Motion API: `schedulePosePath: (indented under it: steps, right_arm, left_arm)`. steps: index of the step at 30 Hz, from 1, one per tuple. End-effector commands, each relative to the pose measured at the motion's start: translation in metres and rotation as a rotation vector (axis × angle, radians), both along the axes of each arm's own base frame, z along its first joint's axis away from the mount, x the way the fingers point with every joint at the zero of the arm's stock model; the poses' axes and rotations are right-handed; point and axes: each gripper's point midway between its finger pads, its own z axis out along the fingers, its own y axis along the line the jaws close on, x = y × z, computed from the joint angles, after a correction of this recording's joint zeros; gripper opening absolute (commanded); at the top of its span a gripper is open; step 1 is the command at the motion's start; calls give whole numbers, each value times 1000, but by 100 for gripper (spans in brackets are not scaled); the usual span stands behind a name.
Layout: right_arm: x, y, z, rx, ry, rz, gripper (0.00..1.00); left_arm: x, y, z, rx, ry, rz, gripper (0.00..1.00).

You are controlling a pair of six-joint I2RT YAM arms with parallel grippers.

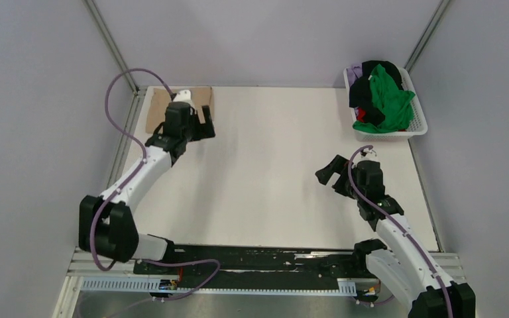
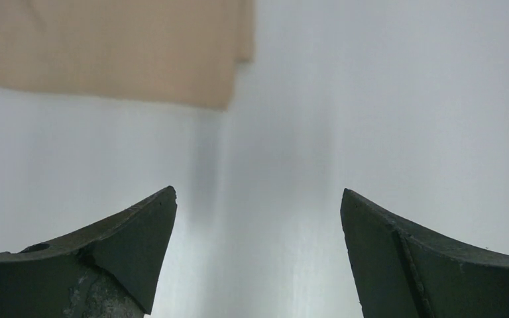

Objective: Fold and stack the t-shirts
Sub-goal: Reset both arms

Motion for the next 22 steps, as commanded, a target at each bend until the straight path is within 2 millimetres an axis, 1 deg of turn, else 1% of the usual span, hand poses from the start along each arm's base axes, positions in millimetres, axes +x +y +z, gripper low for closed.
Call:
schedulePosePath:
  steps: [1, 2, 3, 4, 5, 6, 7, 8, 9, 11, 18, 22]
  right_arm:
    - [3, -2, 17, 7, -95, -3, 100]
    - [2, -2, 16, 9, -98, -5, 100]
    - [1, -3, 16, 9, -102, -6, 100]
    - [0, -3, 15, 11, -102, -6, 100]
    - [-1, -3, 14, 13, -99, -11, 100]
    - [-1, -3, 14, 15, -98, -16, 100]
    - [-1, -4, 14, 15, -98, -18, 100]
    - [0, -4, 13, 15, -96, -20, 100]
    - [0, -4, 13, 16, -94, -20, 100]
    - [0, -3, 12, 17, -87, -20, 100]
    - [-2, -2, 5, 20, -63, -13, 100]
    - [-2, -1, 7, 23, -67, -6, 100]
  left_arm:
    - [-69, -59, -21, -207, -24, -197, 100]
    - [-83, -67, -25, -204, -20, -233, 100]
    - [-103, -67, -32, -193, -24, -261, 100]
    - [-113, -70, -34, -205, -38, -289, 100]
    - [-127, -67, -38, -218, -56, -293, 100]
    - [-131, -66, -35, -229, -85, -297, 100]
    - [-138, -64, -27, -234, -134, -308, 100]
    - [-140, -63, -21, -235, -162, -311, 100]
    - [-143, -61, -11, -238, -205, -312, 100]
    - [-147, -59, -2, -234, -230, -315, 100]
    - [-150, -65, -2, -247, -207, -347, 100]
    - [-149, -64, -1, -242, -206, -345, 100]
